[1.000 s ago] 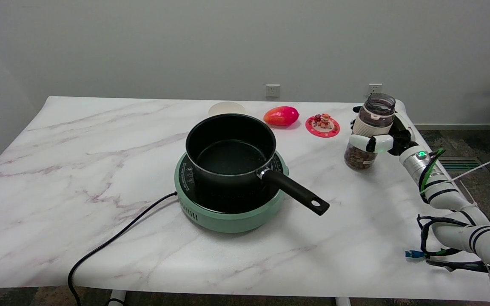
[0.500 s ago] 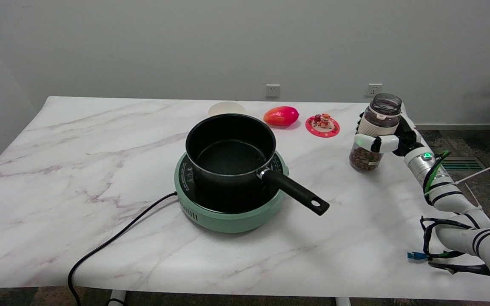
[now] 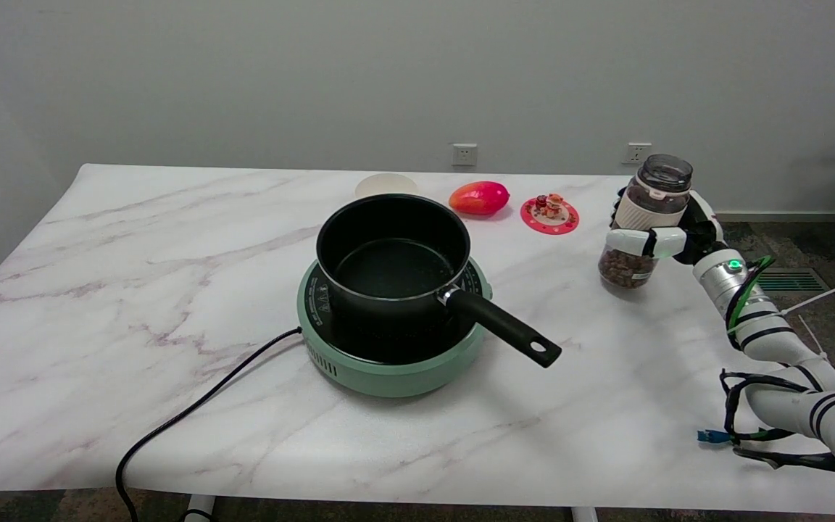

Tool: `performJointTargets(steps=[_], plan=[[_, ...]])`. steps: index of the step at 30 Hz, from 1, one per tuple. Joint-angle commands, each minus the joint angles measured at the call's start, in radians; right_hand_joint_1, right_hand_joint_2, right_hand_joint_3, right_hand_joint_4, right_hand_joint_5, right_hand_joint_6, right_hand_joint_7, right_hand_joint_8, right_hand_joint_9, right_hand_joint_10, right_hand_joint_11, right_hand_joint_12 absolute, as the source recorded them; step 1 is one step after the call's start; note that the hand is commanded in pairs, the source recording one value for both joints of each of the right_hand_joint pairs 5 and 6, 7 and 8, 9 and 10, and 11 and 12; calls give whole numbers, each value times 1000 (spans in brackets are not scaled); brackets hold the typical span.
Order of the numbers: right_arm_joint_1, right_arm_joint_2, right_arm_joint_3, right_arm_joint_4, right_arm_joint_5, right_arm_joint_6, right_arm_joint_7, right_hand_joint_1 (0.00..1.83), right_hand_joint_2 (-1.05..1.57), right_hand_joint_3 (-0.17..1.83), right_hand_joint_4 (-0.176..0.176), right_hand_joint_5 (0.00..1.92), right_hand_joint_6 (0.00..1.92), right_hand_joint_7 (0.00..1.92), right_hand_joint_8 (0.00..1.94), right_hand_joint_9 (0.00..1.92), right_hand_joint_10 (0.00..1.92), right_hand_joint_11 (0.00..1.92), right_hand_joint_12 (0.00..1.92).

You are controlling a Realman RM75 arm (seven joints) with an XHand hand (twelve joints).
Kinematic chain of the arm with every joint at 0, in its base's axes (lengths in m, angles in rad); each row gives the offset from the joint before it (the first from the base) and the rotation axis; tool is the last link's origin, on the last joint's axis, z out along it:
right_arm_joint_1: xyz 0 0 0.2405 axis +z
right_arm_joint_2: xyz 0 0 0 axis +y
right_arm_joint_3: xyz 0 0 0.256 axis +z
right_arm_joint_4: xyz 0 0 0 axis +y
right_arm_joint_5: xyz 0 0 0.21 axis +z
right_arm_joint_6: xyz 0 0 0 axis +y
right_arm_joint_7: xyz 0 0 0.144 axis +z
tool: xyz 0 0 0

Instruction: Pick up the bottle.

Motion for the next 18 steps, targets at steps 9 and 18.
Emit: performJointTargets(steps=[9, 18], plan=[[26, 50, -1, 224, -87, -44, 20, 1480, 1114, 444, 0, 1920, 1920, 1835, 1835, 1464, 1464, 1219, 1219], [51, 61, -19, 423, -158, -165, 20, 1473, 1157, 409, 0, 1920, 1920, 1860, 1860, 1468, 1468, 1228, 1228]])
